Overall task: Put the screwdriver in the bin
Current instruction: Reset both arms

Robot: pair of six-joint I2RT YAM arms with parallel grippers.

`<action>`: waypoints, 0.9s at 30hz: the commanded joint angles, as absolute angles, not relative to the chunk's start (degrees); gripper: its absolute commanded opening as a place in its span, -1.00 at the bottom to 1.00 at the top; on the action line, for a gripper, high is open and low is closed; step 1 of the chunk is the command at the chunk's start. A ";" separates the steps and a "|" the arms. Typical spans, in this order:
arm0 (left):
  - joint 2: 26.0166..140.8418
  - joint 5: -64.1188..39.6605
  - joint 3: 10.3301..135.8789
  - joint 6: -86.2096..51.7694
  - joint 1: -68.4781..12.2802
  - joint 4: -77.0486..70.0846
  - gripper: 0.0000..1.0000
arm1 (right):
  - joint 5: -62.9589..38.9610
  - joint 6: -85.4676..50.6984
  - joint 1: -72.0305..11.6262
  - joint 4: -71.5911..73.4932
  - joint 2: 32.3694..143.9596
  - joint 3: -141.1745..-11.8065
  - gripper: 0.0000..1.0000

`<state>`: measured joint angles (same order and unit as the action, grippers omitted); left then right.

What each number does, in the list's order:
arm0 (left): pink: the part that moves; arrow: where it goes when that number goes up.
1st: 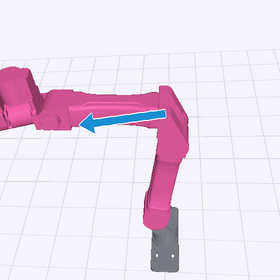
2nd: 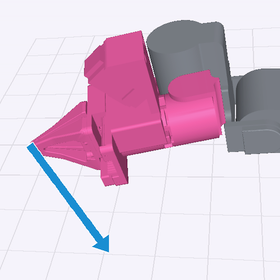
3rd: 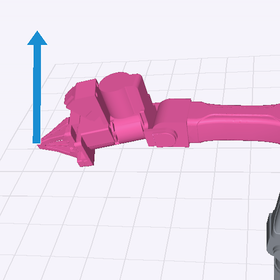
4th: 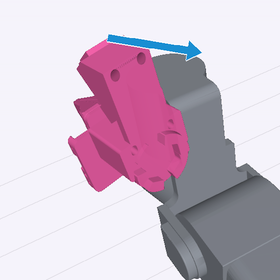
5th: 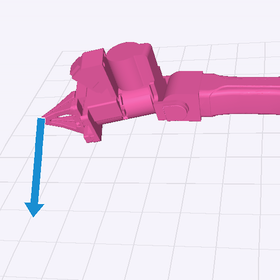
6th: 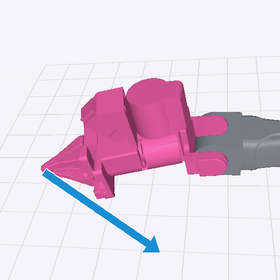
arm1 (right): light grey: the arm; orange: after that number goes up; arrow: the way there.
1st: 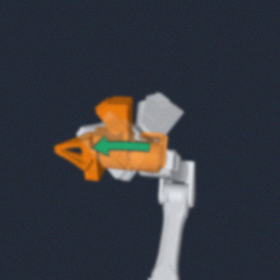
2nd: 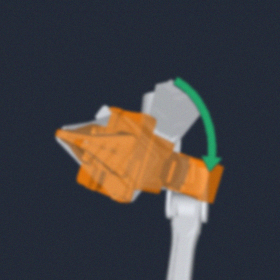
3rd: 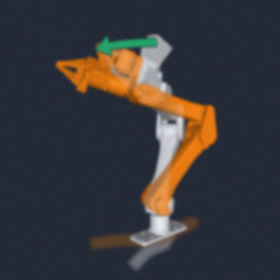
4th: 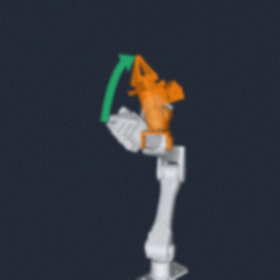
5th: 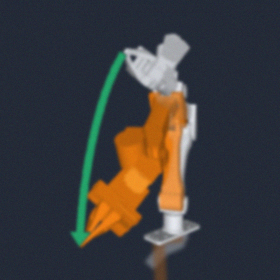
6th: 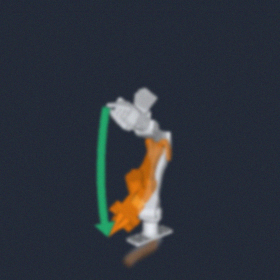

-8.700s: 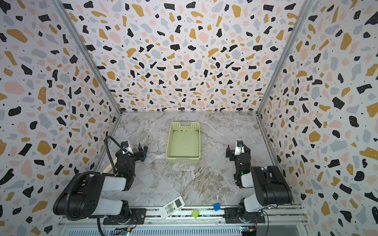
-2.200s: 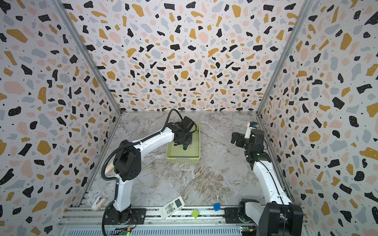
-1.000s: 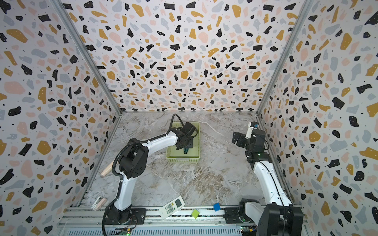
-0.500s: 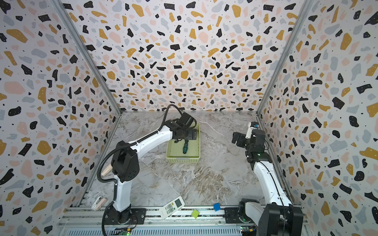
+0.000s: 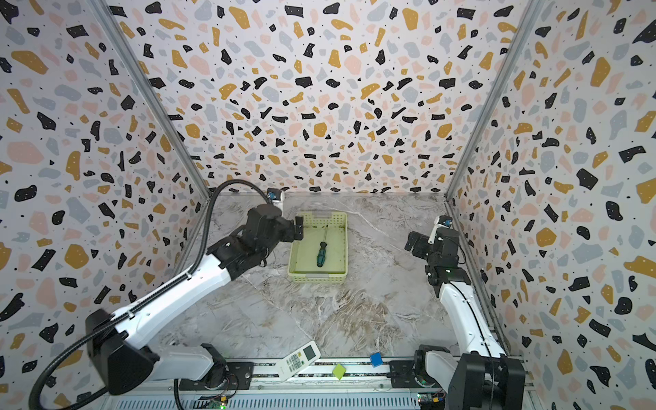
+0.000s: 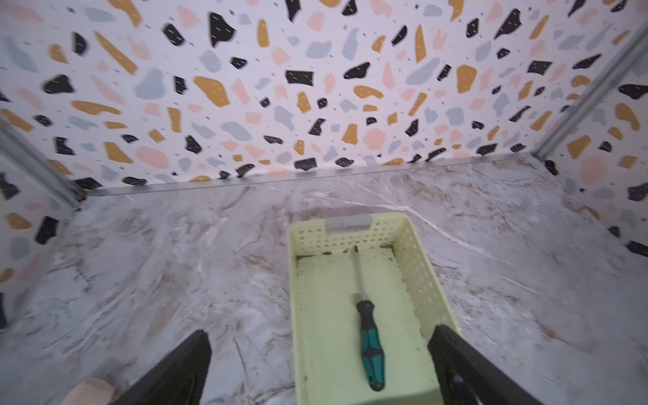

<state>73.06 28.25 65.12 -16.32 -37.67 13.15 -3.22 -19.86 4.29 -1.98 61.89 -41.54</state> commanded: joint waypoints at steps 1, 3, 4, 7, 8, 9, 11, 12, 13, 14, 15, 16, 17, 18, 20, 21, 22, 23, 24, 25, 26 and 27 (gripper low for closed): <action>67.98 40.18 55.79 -11.44 -35.05 0.60 0.99 | -0.56 -19.47 4.56 0.10 59.86 -40.38 0.98; 65.39 45.41 51.37 -10.63 -33.43 -0.35 0.99 | -0.35 -18.71 4.57 1.61 59.81 -39.25 0.98; 64.17 46.67 48.95 -9.40 -32.39 -1.39 0.99 | -0.23 -18.35 4.57 2.35 60.14 -38.75 0.98; 60.32 50.04 40.37 -7.42 -29.18 -8.67 0.99 | -0.65 -17.58 4.56 6.13 61.58 -36.44 0.98; 59.11 49.80 37.28 -6.49 -28.21 -11.98 0.99 | -2.03 -16.74 4.57 8.21 61.90 -35.33 0.98; 57.80 49.92 33.79 -5.55 -26.88 -16.92 0.99 | -3.57 -15.55 4.55 11.23 62.14 -33.81 0.98; 55.86 49.82 26.87 -4.12 -24.66 -25.96 0.99 | -5.59 -14.54 4.57 17.03 62.36 -30.88 0.98; 55.40 49.03 24.28 -3.96 -23.34 -29.43 0.99 | -5.71 -15.11 4.56 19.55 62.40 -29.34 0.98; 55.43 47.19 22.74 -3.99 -21.75 -31.12 0.99 | -6.06 -14.46 4.57 22.42 62.53 -27.91 0.97; 55.98 45.63 22.15 -4.06 -20.66 -31.37 0.99 | -6.71 -13.50 4.57 25.15 62.64 -26.54 0.98; 57.02 45.67 21.70 -4.24 -19.85 -31.56 0.99 | -7.35 -12.11 4.56 28.73 62.67 -24.85 0.98; 58.20 46.76 20.73 -4.26 -19.40 -33.09 0.99 | -8.32 -10.24 4.50 32.94 62.87 -22.70 0.98; 59.19 47.69 19.67 -3.92 -19.27 -35.04 0.99 | -9.24 -8.27 4.48 36.86 63.07 -20.85 0.98; 60.38 49.07 18.21 -3.29 -19.31 -38.76 0.99 | -10.31 -6.36 4.48 41.88 63.47 -18.47 0.97; 62.67 51.49 16.27 -3.06 -19.27 -44.05 0.99 | -10.72 -5.52 4.48 50.99 64.51 -14.21 0.97; 64.03 52.30 15.67 -2.50 -19.24 -46.03 0.99 | -11.02 -4.96 4.48 55.22 65.32 -12.52 0.98; 65.54 53.49 14.75 -2.55 -19.20 -48.54 0.99 | -11.17 -4.51 4.44 57.90 66.22 -11.29 0.97; 66.62 53.63 13.74 -2.00 -19.24 -51.26 0.99 | -11.02 -4.48 4.42 58.87 66.95 -10.93 0.98; 68.15 53.57 12.44 -1.08 -19.16 -54.93 0.99 | -10.67 -4.12 4.37 59.05 67.71 -10.81 0.98; 69.38 53.93 11.62 -0.53 -19.05 -57.82 0.99 | -10.53 -3.45 4.39 59.33 68.42 -10.77 0.98; 70.63 53.59 11.14 0.05 -18.82 -59.89 0.99 | -10.55 -2.63 4.35 60.41 69.26 -10.50 0.97; 71.37 52.59 10.87 0.90 -18.80 -60.94 0.99 | -9.85 -2.91 4.39 62.04 70.07 -9.89 0.98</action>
<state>69.73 51.18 12.01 -2.09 -19.29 -48.27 -9.74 -5.30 4.38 52.05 69.23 -10.00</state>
